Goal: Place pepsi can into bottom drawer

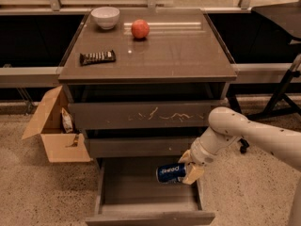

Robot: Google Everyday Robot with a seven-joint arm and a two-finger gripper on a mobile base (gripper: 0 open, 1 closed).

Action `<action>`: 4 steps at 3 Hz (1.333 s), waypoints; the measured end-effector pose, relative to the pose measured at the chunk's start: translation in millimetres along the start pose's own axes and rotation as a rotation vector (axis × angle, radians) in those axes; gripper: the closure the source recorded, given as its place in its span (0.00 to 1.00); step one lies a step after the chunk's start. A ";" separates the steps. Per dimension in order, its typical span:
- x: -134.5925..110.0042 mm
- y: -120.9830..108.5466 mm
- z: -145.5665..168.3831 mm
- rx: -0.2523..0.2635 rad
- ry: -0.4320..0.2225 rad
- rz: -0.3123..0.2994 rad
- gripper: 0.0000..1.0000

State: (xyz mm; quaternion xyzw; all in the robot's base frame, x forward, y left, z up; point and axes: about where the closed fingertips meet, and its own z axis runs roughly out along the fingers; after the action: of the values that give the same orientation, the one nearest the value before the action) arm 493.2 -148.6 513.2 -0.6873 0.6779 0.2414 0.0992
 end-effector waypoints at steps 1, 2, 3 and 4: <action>30.4 -7.0 40.1 -0.015 0.017 0.037 0.84; 54.6 -12.8 70.7 -0.025 0.022 0.072 0.62; 72.9 -17.1 92.5 -0.028 0.031 0.099 0.39; 84.5 -22.1 107.0 -0.031 0.037 0.109 0.16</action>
Offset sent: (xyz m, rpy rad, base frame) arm -0.0021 -0.0257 -0.1341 -0.0506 0.0760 -0.0833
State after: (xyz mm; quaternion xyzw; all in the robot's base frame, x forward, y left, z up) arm 490.7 -172.3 377.2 -0.6550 0.7124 0.2441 0.0625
